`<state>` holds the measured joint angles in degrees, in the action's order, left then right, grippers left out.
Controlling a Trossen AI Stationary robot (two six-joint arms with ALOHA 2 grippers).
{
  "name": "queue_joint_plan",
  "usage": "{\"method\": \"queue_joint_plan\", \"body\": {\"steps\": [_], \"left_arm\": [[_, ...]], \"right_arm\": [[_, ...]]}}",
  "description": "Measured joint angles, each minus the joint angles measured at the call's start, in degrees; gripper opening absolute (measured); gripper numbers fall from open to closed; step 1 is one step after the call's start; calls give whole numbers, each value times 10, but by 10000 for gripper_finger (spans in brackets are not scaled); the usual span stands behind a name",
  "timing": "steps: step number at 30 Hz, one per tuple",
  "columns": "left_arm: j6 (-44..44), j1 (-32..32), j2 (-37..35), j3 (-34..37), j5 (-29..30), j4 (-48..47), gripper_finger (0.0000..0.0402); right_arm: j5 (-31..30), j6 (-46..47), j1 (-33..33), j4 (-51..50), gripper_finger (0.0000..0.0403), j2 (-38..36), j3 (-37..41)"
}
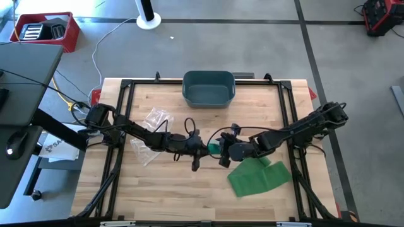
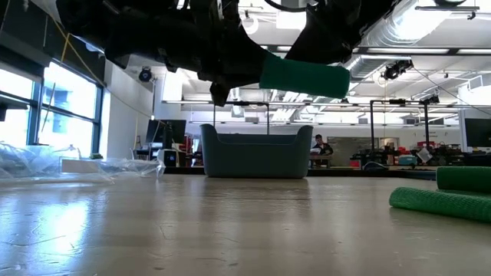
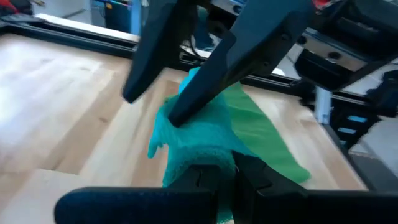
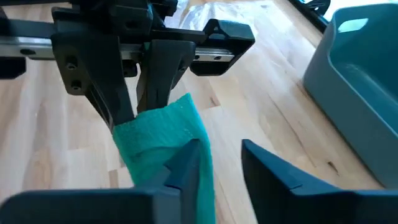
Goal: Roll bandage
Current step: Roll the blue bandage
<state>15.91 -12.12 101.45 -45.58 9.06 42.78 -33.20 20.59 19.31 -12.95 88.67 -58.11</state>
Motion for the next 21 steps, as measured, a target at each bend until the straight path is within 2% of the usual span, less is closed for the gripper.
{"method": "queue_joint_plan", "body": {"steps": [7, 14, 16, 19, 21], "left_arm": [[-8, -4, 0, 0, -11, 7, 7], [-26, -12, 0, 0, -16, 32, 7], [-27, -12, 0, 0, -26, 38, 7], [-31, -12, 0, -1, -30, 39, 7], [-31, -12, 0, -1, -30, 39, 7]], "right_arm": [[21, 0, 0, -5, 158, -30, 0], [89, -11, -3, -10, 163, -51, 0], [91, -10, -3, -10, 163, -51, 0], [61, 16, -6, -11, 163, -52, 0], [73, 18, -10, -11, 163, -52, 0]]}}
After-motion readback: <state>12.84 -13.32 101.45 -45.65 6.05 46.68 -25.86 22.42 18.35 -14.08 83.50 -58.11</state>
